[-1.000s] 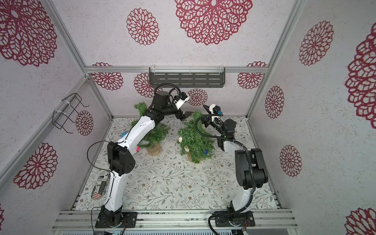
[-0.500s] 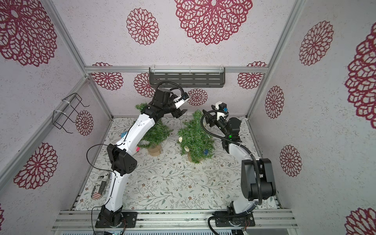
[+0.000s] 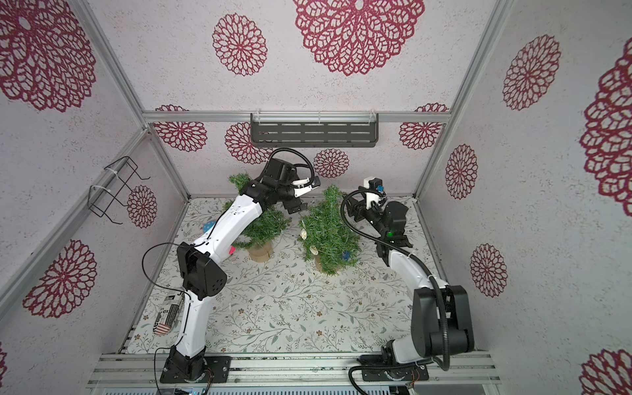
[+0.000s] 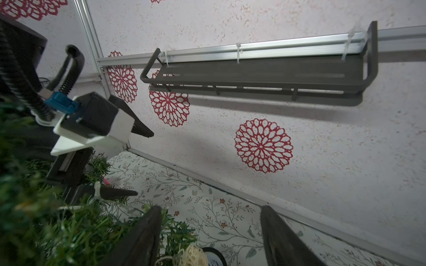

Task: Wrap string light around the christmas tree
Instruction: Wrap the light string around the Christmas tree.

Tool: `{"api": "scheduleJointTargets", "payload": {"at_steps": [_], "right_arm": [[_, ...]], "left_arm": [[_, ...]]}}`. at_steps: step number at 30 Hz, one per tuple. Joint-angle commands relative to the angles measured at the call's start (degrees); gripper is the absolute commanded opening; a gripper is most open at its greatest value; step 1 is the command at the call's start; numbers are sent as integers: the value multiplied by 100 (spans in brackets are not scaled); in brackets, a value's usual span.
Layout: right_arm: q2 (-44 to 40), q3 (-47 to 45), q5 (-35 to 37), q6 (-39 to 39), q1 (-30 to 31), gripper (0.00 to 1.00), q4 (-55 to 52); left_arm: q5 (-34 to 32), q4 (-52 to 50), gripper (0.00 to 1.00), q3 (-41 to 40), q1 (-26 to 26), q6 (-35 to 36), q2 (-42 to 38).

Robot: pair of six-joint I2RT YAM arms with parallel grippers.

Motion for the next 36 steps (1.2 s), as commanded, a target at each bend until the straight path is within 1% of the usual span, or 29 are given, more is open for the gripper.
{"api": "scheduleJointTargets", "payload": {"at_steps": [1, 4, 7, 9, 10, 12, 14, 16, 18, 19, 22, 23, 25, 26, 29, 31, 33, 36], "right_arm": [[-520, 471, 541, 487, -13, 71, -1580], [-926, 409, 740, 987, -13, 72, -2320], [-1542, 60, 739, 1350, -4, 73, -2607], [-1902, -140, 880, 1458, -4, 74, -2840], [-2007, -167, 1023, 1500, -4, 74, -3097], [-1981, -75, 1290, 1497, -4, 74, -3665], [-1814, -5, 1467, 1474, -5, 74, -4059], [-1703, -13, 1570, 1550, -4, 73, -4161], [-1652, -105, 1532, 1674, -5, 72, -4036], [-1642, -146, 1516, 1746, -9, 72, -3958], [-1598, -184, 1410, 1824, 4, 71, -3879], [-1594, -193, 1400, 1826, 5, 71, -3878], [-1607, -227, 1383, 1835, 3, 71, -3862], [-1620, -258, 1357, 1852, 0, 71, -3831], [-1643, -322, 1273, 1870, 5, 71, -3790], [-1643, -325, 1207, 1886, 5, 70, -3775], [-1673, -351, 1125, 1906, 14, 70, -3729], [-1725, -386, 1109, 1876, 22, 70, -3767]], "left_arm": [[99, 154, 98, 488, 114, -446, -120], [45, -114, 98, 1023, 113, -754, 149], [-118, -150, 98, 974, 121, -851, 96], [-153, -84, 100, 964, 128, -1177, 2], [-133, -27, 99, 969, 125, -1419, -55], [15, 29, 98, 939, 71, -1860, -204], [89, 280, 97, 717, -8, -2367, -434], [162, 593, 97, 424, -115, -2779, -647], [277, 869, 96, 166, -191, -3150, -874], [387, 1040, 95, 16, -221, -3388, -1007], [1033, 1580, 93, -526, -246, -4012, -1421], [1368, 1791, 93, -690, -252, -4197, -1641], [1584, 2029, 92, -850, -294, -4420, -1771], [1769, 2020, 92, -831, -329, -4424, -1803], [1517, 1938, 92, -637, -414, -4291, -1764], [1118, 1663, 92, -191, -364, -4112, -1558], [1026, 1417, 91, 246, -268, -3942, -1177], [586, 968, 93, 1084, -259, -3493, -855]]}}
